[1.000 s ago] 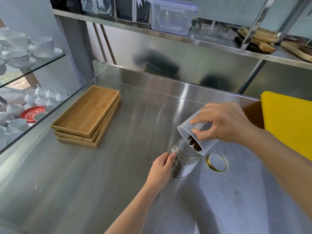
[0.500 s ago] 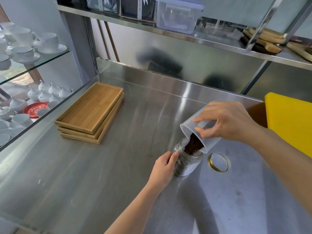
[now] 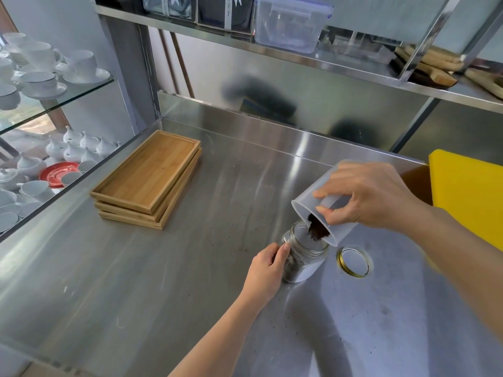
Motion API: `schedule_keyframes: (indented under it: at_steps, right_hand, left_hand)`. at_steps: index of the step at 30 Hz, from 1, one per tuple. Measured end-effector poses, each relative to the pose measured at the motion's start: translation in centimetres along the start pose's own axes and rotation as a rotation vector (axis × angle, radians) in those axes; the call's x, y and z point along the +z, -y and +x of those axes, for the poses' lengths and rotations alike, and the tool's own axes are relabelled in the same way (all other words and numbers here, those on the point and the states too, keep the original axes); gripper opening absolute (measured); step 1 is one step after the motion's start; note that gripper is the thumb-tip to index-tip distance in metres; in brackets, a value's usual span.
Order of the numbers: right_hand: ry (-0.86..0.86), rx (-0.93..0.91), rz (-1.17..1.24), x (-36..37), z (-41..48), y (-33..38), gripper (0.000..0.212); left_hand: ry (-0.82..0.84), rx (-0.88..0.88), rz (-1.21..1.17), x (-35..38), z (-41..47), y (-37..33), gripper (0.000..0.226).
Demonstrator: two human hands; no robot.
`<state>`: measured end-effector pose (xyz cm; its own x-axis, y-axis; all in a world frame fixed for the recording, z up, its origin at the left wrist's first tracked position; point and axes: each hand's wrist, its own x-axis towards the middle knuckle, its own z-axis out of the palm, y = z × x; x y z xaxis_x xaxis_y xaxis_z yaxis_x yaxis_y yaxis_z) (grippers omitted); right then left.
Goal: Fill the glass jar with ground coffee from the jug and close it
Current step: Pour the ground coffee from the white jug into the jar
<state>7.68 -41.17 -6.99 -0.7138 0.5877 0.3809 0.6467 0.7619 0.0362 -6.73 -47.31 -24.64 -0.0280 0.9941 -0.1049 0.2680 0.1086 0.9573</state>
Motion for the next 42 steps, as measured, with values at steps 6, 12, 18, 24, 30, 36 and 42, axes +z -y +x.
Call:
schedule_keyframes:
  at_steps: [6,12,18,24,30,36,42]
  right_hand:
    - [0.006,0.022,0.002,0.06,-0.17,-0.15,0.042]
    - [0.000,0.033,0.002,0.13,-0.33,-0.18,0.041]
    - [-0.011,0.007,-0.012,-0.06,-0.35,0.04,0.039]
    - [-0.010,-0.002,-0.027,-0.16,-0.39,0.17,0.037]
    - [-0.010,-0.017,-0.042,-0.21,-0.48,0.42,0.035]
    - [-0.014,0.003,-0.058,-0.04,-0.67,0.35,0.034]
    - [0.005,0.023,-0.051,-0.06,-0.80,0.11,0.037]
  left_hand:
    - [-0.011,-0.009,-0.013,0.08,-0.15,-0.01,0.043]
    - [-0.017,-0.005,-0.007,0.13,-0.09,0.04,0.043]
    - [-0.018,-0.002,-0.003,0.15,-0.14,-0.05,0.044]
    - [-0.020,-0.001,-0.004,0.13,-0.21,-0.06,0.044]
    - [-0.023,0.003,0.002,0.10,-0.23,-0.07,0.045]
    - [-0.025,0.002,0.008,0.09,-0.29,-0.14,0.045]
    - [-0.032,0.011,0.012,0.11,-0.27,-0.10,0.046]
